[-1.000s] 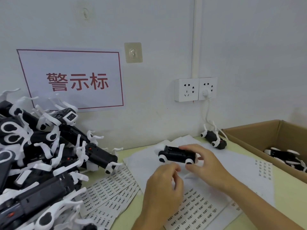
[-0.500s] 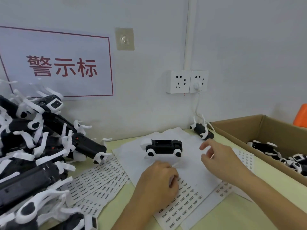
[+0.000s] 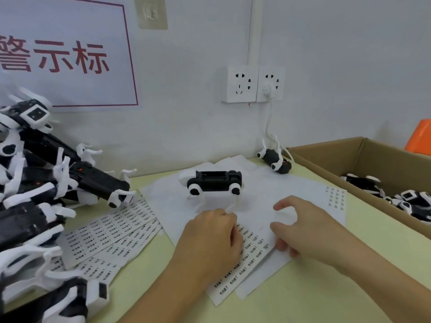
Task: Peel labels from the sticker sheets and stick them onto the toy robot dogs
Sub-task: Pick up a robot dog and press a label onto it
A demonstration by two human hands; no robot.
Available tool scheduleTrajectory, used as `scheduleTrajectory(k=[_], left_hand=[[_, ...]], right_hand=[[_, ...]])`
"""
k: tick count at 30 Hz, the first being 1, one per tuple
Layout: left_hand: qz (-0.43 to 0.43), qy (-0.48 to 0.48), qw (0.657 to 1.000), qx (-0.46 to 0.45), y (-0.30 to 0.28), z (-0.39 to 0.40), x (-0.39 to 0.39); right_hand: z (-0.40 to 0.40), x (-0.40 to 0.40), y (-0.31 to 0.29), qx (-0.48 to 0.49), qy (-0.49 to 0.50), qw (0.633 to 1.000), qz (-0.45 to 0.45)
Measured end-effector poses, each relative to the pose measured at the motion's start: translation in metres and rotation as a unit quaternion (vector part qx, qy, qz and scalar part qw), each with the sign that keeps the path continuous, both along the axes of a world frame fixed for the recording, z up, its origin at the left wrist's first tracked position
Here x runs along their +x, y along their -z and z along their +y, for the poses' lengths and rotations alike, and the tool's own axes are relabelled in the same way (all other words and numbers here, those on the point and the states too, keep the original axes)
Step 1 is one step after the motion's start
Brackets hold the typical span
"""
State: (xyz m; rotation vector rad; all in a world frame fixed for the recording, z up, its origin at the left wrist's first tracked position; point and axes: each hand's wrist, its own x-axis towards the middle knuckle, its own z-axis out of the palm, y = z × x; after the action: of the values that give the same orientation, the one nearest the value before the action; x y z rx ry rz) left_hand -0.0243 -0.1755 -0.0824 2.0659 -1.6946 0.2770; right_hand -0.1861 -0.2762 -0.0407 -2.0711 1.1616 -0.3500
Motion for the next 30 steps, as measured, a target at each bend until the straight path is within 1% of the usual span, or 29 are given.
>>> scheduleTrajectory(k=[4, 9, 11, 13, 14, 15, 17, 18, 21, 25, 27, 30], left_hand=[[0.077, 0.034, 0.996, -0.019, 0.0, 0.001, -0.008], [0.056, 0.077, 0.995, 0.02, -0.002, 0.004, -0.011], [0.05, 0.083, 0.995, 0.004, -0.001, 0.004, -0.012], [0.061, 0.078, 0.995, -0.022, 0.001, 0.004, -0.013], [0.066, 0.074, 0.994, -0.033, 0.002, 0.004, -0.013], [0.07, 0.071, 0.994, -0.039, 0.002, 0.005, -0.014], [0.067, 0.071, 0.995, -0.037, 0.002, 0.005, -0.015], [0.065, 0.073, 0.995, -0.033, 0.001, 0.005, -0.015], [0.088, 0.067, 0.993, -0.039, 0.001, 0.006, -0.013], [0.086, 0.063, 0.994, -0.034, -0.001, 0.005, -0.014], [0.115, 0.067, 0.99, -0.047, -0.002, 0.004, -0.014], [0.22, 0.085, 0.968, -0.08, -0.004, 0.001, -0.017]], right_hand=[[-0.005, -0.004, -0.004, 0.069, 0.026, 0.995, -0.074], [-0.003, 0.0, 0.0, 0.142, 0.077, 0.963, -0.214], [0.003, 0.006, 0.005, 0.162, 0.096, 0.945, -0.268], [0.009, 0.011, 0.011, 0.204, 0.121, 0.924, -0.3], [0.011, 0.012, 0.012, 0.233, 0.118, 0.917, -0.302], [0.012, 0.013, 0.013, 0.258, 0.095, 0.918, -0.287], [0.011, 0.01, 0.012, 0.282, 0.029, 0.932, -0.227], [0.007, 0.007, 0.01, 0.285, 0.012, 0.936, -0.208], [-0.005, -0.001, 0.005, 0.285, 0.0, 0.938, -0.196], [-0.009, -0.003, 0.003, 0.304, -0.03, 0.931, -0.199], [-0.01, -0.003, 0.005, 0.317, -0.028, 0.922, -0.219], [-0.01, -0.002, 0.006, 0.335, -0.034, 0.908, -0.25]])
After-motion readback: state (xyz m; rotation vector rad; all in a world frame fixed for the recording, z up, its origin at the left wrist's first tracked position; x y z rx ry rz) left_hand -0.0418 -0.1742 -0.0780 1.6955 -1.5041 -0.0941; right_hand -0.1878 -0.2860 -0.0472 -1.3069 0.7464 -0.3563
